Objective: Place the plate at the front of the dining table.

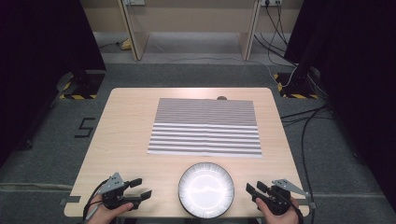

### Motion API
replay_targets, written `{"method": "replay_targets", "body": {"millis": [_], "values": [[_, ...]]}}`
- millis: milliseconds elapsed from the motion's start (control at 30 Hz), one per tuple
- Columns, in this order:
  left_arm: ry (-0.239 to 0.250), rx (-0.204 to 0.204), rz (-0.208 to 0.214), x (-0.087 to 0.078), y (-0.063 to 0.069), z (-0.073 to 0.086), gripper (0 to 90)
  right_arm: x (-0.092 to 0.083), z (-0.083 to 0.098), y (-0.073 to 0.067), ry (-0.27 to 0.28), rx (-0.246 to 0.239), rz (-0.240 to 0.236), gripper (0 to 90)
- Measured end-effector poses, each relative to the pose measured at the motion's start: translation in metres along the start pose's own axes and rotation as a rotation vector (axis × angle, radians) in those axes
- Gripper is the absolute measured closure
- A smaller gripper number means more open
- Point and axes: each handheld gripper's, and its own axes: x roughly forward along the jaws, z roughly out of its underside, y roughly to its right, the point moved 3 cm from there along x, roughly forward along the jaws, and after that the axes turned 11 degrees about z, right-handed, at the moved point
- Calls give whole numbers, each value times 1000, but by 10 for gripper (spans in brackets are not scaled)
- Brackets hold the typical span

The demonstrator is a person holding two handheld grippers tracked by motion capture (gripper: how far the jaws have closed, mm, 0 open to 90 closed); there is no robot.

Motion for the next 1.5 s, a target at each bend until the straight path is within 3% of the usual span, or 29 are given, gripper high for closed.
{"method": "replay_targets", "body": {"millis": [200, 433, 500, 767, 867, 1167, 1267, 1500], "values": [[11, -33, 58, 7, 11, -6, 341, -7, 5, -9, -33, -11, -35, 498], [-14, -28, 97, 17, 18, -15, 404, -10, 0, -23, -50, -42, -69, 512], [-43, -23, 123, 21, 21, -21, 440, -9, -2, -27, -56, -57, -76, 517], [-47, -21, 153, 32, 26, -34, 504, -4, -12, -40, -80, -78, -104, 554], [-47, -58, 196, 41, 30, -35, 522, -2, -13, -47, -110, -96, -119, 607], [-98, -55, 216, 56, 38, -39, 561, 0, -12, -52, -175, -98, -125, 740], [-104, -81, 234, 60, 40, -39, 592, 1, -12, -53, -195, -96, -122, 760], [-130, -95, 256, 65, 42, -39, 645, 1, -11, -56, -224, -92, -120, 796]]}}
